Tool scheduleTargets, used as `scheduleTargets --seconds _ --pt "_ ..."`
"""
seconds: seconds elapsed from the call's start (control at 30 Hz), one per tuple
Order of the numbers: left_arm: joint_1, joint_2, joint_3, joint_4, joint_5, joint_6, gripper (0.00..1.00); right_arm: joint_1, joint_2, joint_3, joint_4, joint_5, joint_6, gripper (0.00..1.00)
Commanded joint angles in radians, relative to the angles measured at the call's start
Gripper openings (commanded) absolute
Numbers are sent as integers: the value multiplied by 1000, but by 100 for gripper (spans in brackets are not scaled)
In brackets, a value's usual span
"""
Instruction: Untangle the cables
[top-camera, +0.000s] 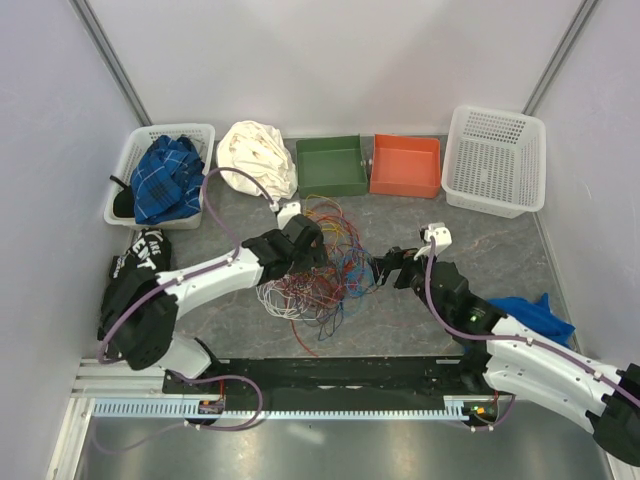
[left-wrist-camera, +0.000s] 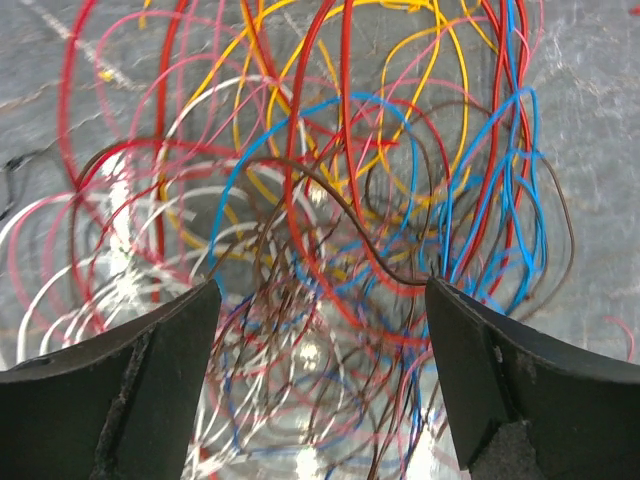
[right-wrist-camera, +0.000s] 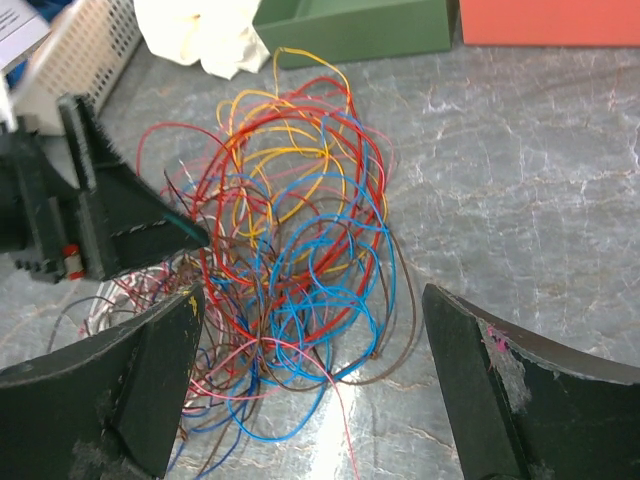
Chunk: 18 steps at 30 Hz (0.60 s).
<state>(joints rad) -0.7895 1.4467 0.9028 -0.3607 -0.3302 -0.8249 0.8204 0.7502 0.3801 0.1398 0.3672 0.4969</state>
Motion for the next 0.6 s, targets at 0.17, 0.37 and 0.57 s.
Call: scheduleTargets --seconds 0.17,0.37,0.57 --pt "22 207 94 22 -56 -20 78 -1 25 42 4 7 6 98" --pt "27 209 91 22 -112 -11 42 -1 40 54 7 7 8 98" --pt "26 63 105 -10 -116 42 2 -1 47 80 -11 9 12 98"
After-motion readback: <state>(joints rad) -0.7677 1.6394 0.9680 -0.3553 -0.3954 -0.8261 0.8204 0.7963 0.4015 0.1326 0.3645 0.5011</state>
